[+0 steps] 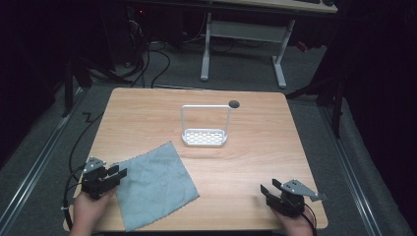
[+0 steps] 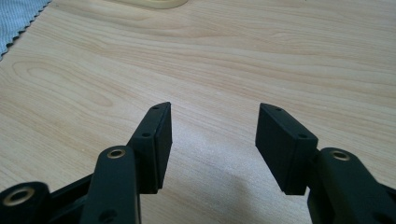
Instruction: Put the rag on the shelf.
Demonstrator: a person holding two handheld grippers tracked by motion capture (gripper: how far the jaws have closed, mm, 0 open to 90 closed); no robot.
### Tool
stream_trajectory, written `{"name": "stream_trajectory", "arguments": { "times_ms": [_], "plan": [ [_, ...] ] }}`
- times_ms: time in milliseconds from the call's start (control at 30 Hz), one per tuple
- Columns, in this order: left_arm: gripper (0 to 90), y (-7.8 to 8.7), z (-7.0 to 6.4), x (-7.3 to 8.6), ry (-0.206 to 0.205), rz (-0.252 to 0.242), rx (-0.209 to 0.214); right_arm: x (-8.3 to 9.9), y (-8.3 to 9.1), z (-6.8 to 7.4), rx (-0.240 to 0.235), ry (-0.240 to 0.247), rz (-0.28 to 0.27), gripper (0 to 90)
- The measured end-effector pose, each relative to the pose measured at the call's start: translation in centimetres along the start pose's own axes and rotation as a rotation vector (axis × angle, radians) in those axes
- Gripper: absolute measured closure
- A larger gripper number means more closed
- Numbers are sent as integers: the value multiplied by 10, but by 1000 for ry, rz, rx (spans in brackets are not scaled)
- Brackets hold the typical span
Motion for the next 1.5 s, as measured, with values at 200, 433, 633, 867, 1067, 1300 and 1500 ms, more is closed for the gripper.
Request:
{"name": "stream_trajectory", "arguments": {
  "times_ms": [200,433,633,867,1067,1300,1500],
  "plan": [
    [588,-2,-1,2,-3,12,5,1,-1,0,-10,-8,6,463],
    [581,1,-4,3,-8,2,27,0,-3,9,-43,5,4,474],
    [677,17,-18,4,-1,-6,59,-9,-13,36,-129,37,-6,550],
    [806,34,-31,16,-28,31,79,-25,-36,80,-276,59,7,685],
    [900,39,-31,29,-55,90,79,-45,-80,128,-364,111,25,900],
    [900,30,-34,37,-102,157,79,-70,-145,178,-408,179,53,900],
    [899,30,-32,37,-73,151,100,-67,-189,202,-400,194,136,900]
  ]
}}
Point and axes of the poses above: each handheld gripper's, and its own axes: y roughly backward along the jaws, x roughly out of its underside, z roughly to its left, the point moved 5 cm from there along -y, roughly forward along the jaws, and after that the axes turned 13 degrees about -z, right-handed, at the moved point
